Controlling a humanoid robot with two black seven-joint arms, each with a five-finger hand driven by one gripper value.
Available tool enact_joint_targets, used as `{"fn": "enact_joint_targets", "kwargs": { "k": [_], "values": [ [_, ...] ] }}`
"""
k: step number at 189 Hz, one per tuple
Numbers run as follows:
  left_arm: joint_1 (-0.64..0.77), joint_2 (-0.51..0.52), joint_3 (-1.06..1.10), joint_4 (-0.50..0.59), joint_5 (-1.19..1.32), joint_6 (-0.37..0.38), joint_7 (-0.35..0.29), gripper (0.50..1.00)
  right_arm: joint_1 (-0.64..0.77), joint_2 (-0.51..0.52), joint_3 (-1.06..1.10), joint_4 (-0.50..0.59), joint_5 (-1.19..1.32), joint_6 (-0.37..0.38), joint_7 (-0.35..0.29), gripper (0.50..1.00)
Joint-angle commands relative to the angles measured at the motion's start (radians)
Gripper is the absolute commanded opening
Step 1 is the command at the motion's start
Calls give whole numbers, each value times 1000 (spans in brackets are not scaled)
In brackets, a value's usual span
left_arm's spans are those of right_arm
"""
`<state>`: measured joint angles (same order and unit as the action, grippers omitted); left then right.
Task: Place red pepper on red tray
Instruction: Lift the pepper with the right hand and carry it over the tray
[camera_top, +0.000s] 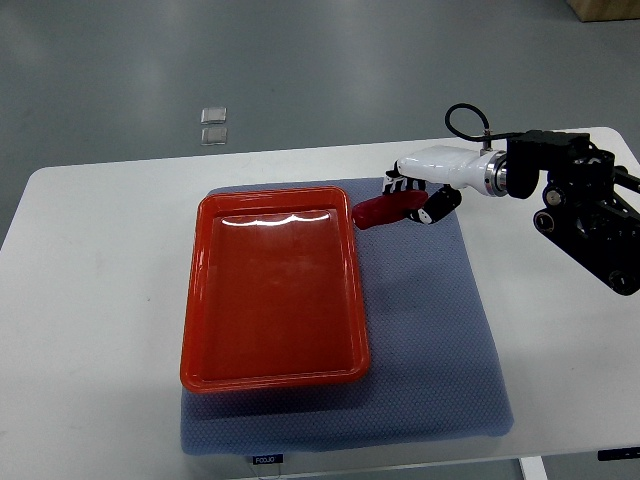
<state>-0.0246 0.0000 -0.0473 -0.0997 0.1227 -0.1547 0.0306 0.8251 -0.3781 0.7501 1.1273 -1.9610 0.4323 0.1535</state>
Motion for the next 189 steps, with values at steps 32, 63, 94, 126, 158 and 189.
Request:
{"fn": "enact_joint_targets", "kwargs": {
  "k": [32,63,94,126,158,189],
  "values": [
    [0,0,0,0,0,0,0,1000,57,142,-64,8,-24,11,-3,500],
    [0,0,0,0,0,0,0,1000,78,255,-158,5,-81,11,-3,500],
    [0,0,0,0,0,1,0,1000,77,364,-189,-32,-167,11,-3,500],
    [0,0,0,0,0,1,0,1000,80,378,-193,-109,-199,-3,-3,500],
    [0,0,0,0,0,1,0,1000,78,378,-195,-152,-199,-55,-29,551],
    [0,0,0,0,0,0,0,1000,78,378,-195,-176,-196,-83,-31,680]
  ]
}}
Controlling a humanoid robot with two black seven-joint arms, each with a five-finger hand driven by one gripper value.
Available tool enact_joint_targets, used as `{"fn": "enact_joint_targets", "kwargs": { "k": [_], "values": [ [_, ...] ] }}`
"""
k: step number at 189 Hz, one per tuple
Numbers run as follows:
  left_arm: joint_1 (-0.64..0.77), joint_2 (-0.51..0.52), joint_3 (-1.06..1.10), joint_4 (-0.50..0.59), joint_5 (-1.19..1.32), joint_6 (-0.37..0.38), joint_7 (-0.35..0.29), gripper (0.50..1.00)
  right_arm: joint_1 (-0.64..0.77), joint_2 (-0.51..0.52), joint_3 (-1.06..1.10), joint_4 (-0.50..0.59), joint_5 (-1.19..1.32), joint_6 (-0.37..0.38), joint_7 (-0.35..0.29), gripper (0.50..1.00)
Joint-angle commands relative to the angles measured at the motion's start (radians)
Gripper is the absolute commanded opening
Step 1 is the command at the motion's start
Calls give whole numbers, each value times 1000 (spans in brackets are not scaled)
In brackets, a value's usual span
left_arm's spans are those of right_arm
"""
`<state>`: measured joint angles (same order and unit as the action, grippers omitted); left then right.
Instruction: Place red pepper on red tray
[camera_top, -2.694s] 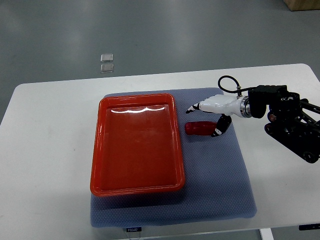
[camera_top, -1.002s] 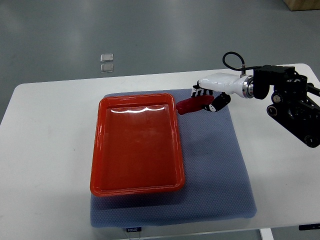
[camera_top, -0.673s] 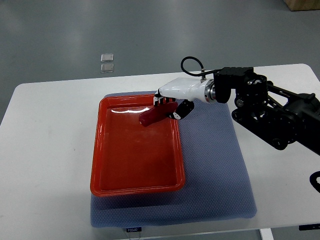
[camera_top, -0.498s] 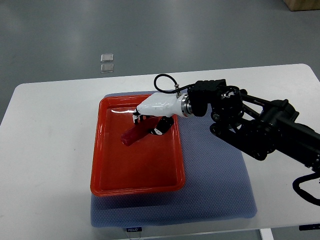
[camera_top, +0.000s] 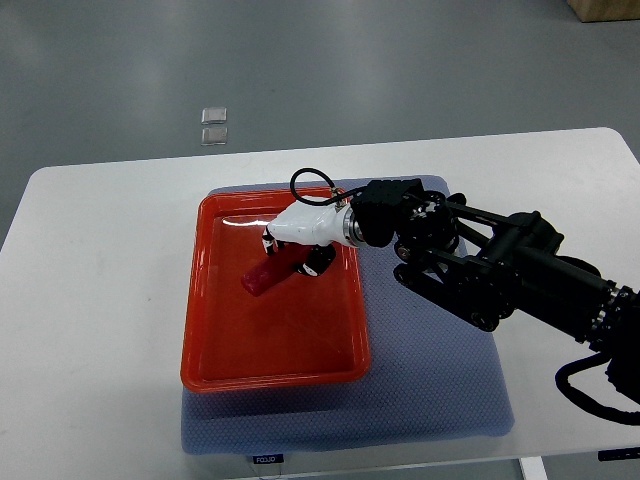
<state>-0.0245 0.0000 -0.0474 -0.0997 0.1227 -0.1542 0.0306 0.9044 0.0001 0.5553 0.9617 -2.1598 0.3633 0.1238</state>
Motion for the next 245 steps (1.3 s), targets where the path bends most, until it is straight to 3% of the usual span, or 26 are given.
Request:
{"fn": "enact_joint_targets", "kwargs": {
  "k": [1,76,107,158,195,214,245],
  "values": [
    [0,0,0,0,0,-1,0,1000,-1,0,0,-11,3,-14,-1,680],
    [0,0,1,0,0,-1,0,1000,-1,0,6,-8,18,-23,0,782],
    [0,0,0,0,0,1,0,1000,-2,0,66,-11,58,-40,-1,789],
    [0,0,0,0,0,-1,0,1000,-27,-43,288,-70,368,-49,-32,791],
    [0,0,0,0,0,-1,-1,1000,-79,-45,428,-198,695,-208,-38,797],
    [0,0,0,0,0,-1,0,1000,-107,-49,439,-207,954,-293,-36,856],
    [0,0,0,0,0,1,0,1000,-125,-77,440,-205,1317,-379,-26,891]
  ]
}}
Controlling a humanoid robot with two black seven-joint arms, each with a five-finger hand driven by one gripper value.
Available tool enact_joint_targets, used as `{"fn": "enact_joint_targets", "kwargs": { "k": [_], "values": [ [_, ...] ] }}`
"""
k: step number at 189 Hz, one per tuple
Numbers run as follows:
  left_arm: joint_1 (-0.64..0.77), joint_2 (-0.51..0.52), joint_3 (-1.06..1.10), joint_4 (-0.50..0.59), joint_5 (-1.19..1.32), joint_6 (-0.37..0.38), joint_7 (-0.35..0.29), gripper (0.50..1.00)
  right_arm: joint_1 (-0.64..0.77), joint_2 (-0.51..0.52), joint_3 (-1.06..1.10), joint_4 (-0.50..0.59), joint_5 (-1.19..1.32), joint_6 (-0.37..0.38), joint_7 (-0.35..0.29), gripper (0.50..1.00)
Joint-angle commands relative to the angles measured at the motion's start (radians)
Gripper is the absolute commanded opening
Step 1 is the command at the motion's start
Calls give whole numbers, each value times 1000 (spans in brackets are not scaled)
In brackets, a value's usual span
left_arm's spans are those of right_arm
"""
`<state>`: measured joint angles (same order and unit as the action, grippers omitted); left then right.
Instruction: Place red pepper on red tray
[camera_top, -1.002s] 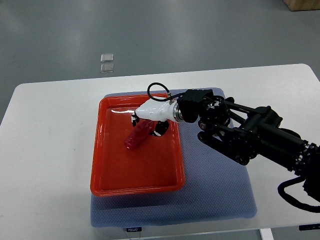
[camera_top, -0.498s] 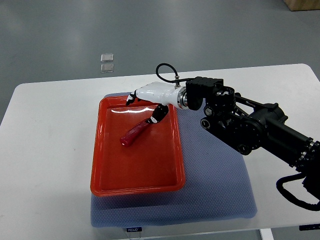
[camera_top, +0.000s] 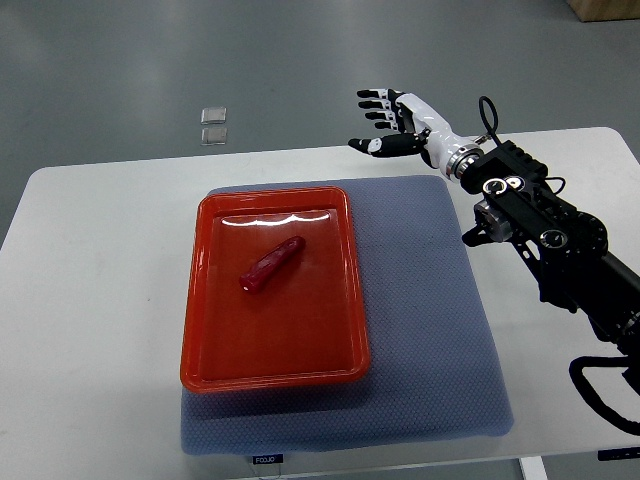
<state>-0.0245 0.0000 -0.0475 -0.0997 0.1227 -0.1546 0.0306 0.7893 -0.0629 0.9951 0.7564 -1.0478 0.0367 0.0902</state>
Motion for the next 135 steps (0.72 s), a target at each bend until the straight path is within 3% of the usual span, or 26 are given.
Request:
{"fn": "enact_joint_targets", "kwargs": {
  "k": [1,20,65,135],
  "values": [
    [0,0,0,0,0,1,0,1000,-10,-14,0,0,206,-52,8,891],
    [0,0,0,0,0,0,0,1000,-30,-14,0,0,291,-115,13,915],
    [0,0,0,0,0,0,0,1000,-61,-3,2,-5,305,-231,49,917],
    [0,0,1,0,0,0,0,1000,-104,51,74,6,305,-241,72,917]
  ]
}}
